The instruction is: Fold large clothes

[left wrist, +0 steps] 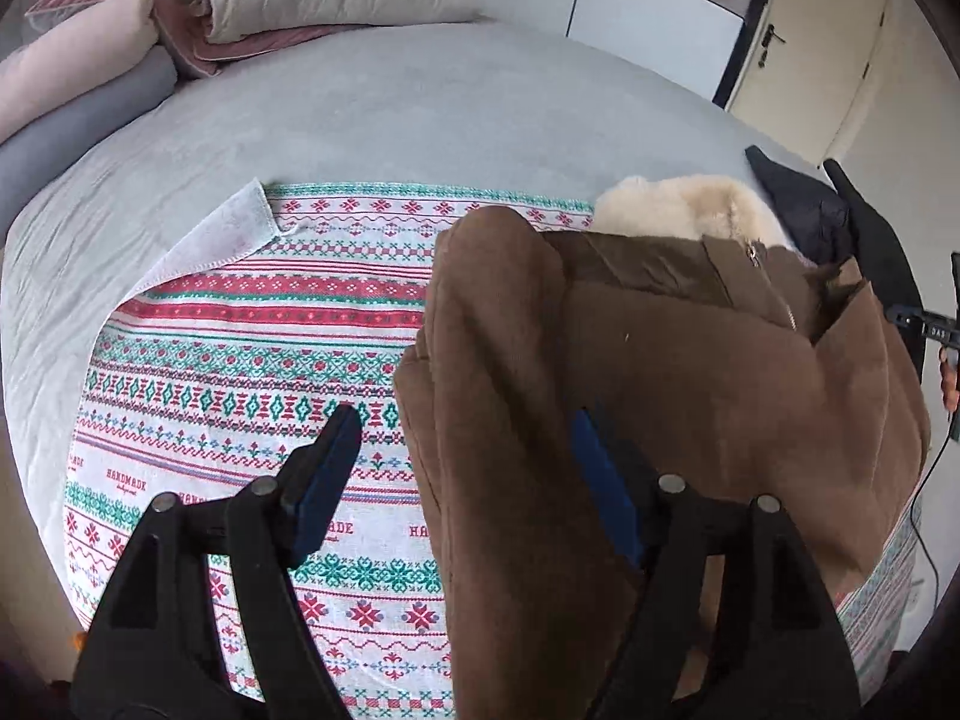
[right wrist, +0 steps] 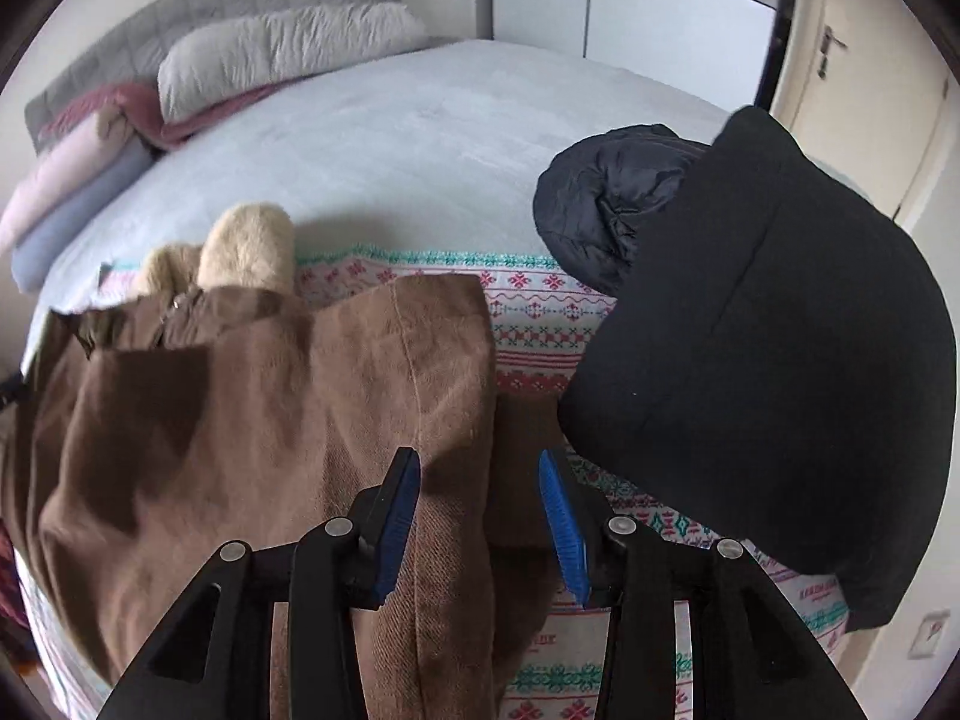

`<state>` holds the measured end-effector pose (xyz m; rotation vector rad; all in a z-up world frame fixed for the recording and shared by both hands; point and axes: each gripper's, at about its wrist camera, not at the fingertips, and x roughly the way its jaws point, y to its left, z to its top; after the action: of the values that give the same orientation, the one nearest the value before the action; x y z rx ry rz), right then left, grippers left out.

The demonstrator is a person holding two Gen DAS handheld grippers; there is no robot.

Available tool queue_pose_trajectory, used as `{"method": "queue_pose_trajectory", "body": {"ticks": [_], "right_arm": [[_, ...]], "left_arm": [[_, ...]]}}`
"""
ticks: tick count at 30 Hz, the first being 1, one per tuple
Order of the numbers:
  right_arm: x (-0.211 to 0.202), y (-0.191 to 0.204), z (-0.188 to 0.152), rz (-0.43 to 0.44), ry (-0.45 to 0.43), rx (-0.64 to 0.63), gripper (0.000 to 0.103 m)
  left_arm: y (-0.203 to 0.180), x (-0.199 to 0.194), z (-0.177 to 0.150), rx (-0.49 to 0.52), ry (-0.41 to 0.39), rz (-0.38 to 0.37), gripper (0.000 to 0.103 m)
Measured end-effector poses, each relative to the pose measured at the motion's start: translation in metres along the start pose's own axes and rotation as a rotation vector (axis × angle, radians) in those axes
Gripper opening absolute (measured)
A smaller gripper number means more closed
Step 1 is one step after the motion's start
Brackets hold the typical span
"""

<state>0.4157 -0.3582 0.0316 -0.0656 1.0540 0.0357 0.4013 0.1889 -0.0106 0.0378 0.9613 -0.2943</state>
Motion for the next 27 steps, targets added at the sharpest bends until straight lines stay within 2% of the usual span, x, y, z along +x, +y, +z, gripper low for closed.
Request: {"method": "queue_pose_trajectory", "body": {"ticks": [2,4,5,6,7,8,10,13,15,17,19,21,22,23,24,25,27], "right_arm": [[0.02,0.015,0.005,-0.024,0.02,-0.046,0.042],[0.039,0.017,0.01,-0.048,0.029,-0.009,0.042],[0.048,0.016,0.012,-0.054,0.036,0.029,0.04],[0.054,0.015,0.012,-0.053,0.04,0.072,0.034],[0.056,0.015,0.012,-0.064,0.035,0.097,0.01],[0.054,0.016,0.012,-0.091,0.016,0.105,0.007],[0.038,0.02,0.011,-0.152,-0.069,0.113,0.005],[-0.001,0.008,0.013,-0.249,-0.231,0.216,0.004],[-0.022,0.001,0.018,-0.266,-0.34,0.264,0.004],[-0.029,0.002,0.026,-0.305,-0.401,0.277,0.004],[-0.023,0.002,0.034,-0.319,-0.43,0.296,0.004],[-0.007,0.002,0.045,-0.329,-0.426,0.298,0.004],[0.008,0.001,0.051,-0.326,-0.394,0.298,0.004],[0.026,-0.001,0.054,-0.327,-0.348,0.306,0.004],[0.044,-0.003,0.054,-0.331,-0.299,0.319,0.004],[0.063,-0.004,0.054,-0.336,-0.247,0.329,0.005],[0.1,-0.006,0.045,-0.347,-0.16,0.333,0.006]], "left_arm": [[-0.013,0.012,0.006,0.045,0.011,-0.004,0.071],[-0.02,0.024,0.013,0.024,0.028,-0.009,0.048],[-0.022,0.026,0.016,0.004,0.022,0.013,0.026],[-0.023,0.026,0.018,-0.014,0.003,0.033,0.009],[-0.024,0.022,0.019,-0.031,-0.025,0.043,0.008],[-0.026,0.012,0.02,-0.045,-0.071,0.065,0.007],[-0.029,-0.015,0.021,-0.078,-0.186,0.089,0.006],[-0.022,-0.057,0.022,-0.168,-0.379,0.11,0.006],[-0.021,-0.074,0.021,-0.195,-0.506,0.121,0.006],[-0.023,-0.073,0.023,-0.2,-0.591,0.179,0.006],[-0.018,-0.059,0.03,-0.232,-0.621,0.233,0.006],[-0.004,-0.027,0.043,-0.281,-0.568,0.258,0.008],[0.003,-0.006,0.048,-0.296,-0.523,0.292,0.01],[0.009,0.019,0.052,-0.3,-0.45,0.34,0.015],[0.016,0.046,0.054,-0.311,-0.366,0.396,0.015],[0.025,0.072,0.054,-0.33,-0.273,0.421,0.014],[0.044,0.111,0.047,-0.399,-0.1,0.411,0.014]]}}
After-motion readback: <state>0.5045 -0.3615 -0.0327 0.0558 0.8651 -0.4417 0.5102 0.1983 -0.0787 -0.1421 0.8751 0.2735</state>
